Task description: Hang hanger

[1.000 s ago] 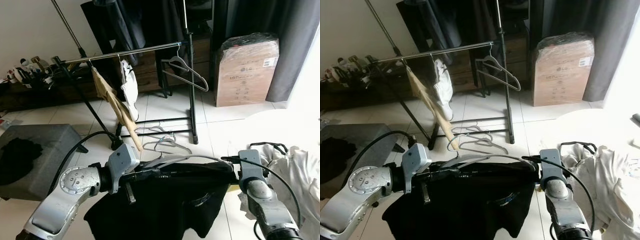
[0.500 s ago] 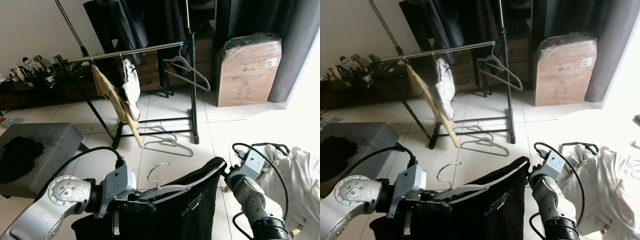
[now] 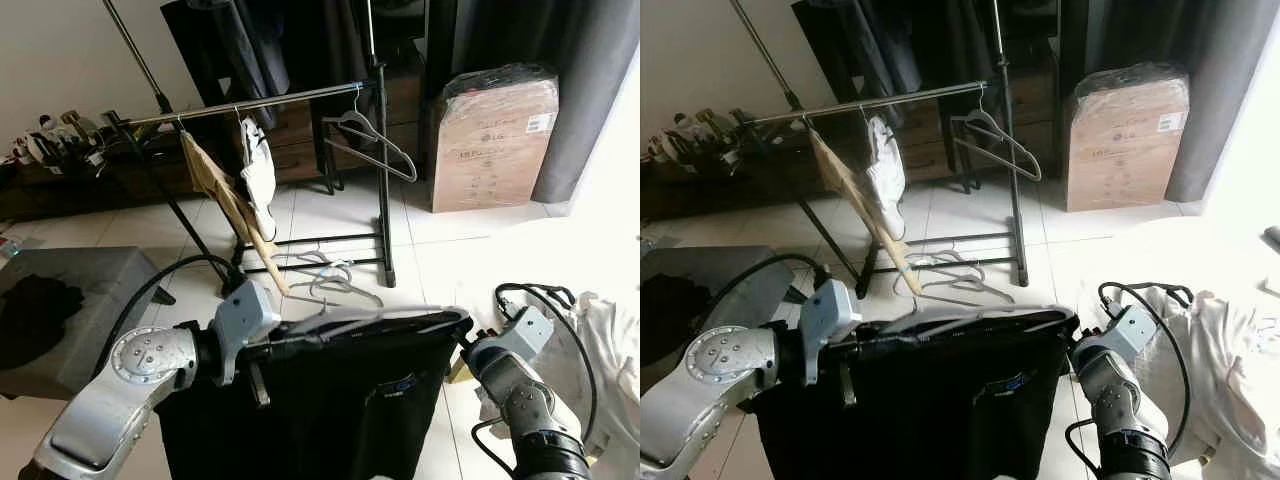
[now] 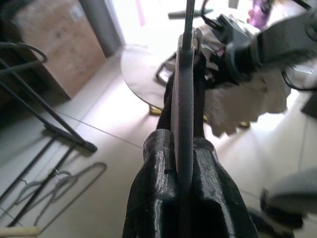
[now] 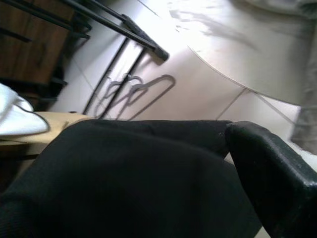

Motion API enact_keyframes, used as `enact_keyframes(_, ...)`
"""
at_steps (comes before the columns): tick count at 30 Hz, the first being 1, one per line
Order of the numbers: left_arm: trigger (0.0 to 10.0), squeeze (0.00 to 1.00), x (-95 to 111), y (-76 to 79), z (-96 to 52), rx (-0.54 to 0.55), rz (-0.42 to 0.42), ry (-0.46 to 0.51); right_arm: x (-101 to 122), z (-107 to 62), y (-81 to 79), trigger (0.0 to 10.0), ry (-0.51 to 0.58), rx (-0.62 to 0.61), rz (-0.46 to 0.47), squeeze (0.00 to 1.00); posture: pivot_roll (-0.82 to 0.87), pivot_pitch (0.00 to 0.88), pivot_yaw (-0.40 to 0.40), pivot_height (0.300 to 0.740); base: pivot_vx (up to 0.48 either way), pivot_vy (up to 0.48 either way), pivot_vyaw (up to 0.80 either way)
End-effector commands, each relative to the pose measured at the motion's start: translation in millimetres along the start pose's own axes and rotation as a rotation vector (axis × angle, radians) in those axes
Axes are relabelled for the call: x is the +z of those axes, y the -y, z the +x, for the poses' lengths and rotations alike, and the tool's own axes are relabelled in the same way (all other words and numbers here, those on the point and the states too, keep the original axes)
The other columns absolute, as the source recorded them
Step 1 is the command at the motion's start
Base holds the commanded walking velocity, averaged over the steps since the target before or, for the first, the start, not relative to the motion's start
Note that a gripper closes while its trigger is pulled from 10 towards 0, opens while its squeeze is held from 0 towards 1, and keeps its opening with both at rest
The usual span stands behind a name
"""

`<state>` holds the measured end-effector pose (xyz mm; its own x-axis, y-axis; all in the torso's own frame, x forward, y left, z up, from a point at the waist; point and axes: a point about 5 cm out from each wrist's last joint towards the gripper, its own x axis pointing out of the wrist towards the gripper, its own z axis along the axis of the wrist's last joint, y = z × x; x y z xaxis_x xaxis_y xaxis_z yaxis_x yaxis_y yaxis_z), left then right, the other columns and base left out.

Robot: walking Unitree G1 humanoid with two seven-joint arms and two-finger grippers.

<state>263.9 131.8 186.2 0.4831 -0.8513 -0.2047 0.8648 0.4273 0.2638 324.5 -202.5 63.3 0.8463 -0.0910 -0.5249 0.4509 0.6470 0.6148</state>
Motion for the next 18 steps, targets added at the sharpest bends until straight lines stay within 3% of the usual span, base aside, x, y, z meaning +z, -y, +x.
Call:
enact_keyframes(1,0.0,0.0,31.5,-19.0,-13.5,0.095,0.068,0.142,-6.9,0.9,12.0,10.0,-0.02,-0.056,0.035,0.0,-0.14,0.12,0.165,0.74,0.0,0.0,0.0)
enact_keyframes(6,0.0,0.0,34.7,-16.4,-15.5,0.059,0.006,0.166,3.3,0.9,13.8,10.0,0.036,-0.059,0.023,0.0,-0.14,0.12,0.166,0.74,0.0,0.0,0.0)
enact_keyframes(9,0.0,0.0,32.9,-13.2,-21.3,-0.015,-0.037,0.131,10.0,1.2,21.5,10.0,0.052,-0.104,-0.159,0.0,-0.14,0.12,0.165,0.74,0.0,0.0,0.0)
enact_keyframes(12,0.0,0.0,30.4,-19.6,-20.6,0.046,-0.023,0.116,9.7,1.6,19.1,10.0,0.041,-0.074,-0.199,0.0,-0.14,0.118,0.164,0.74,0.0,0.0,0.0)
enact_keyframes(15,0.0,0.0,23.5,-24.7,-13.6,0.147,0.038,0.078,8.1,0.7,7.1,10.0,0.055,-0.008,-0.254,0.0,-0.14,0.117,0.165,0.74,0.0,0.0,0.0)
enact_keyframes(18,0.0,0.0,18.9,-32.2,-5.3,0.311,-0.002,0.117,0.4,-1.8,-9.0,10.0,0.038,0.113,-0.317,0.0,-0.14,0.116,0.166,0.74,0.0,0.0,0.0)
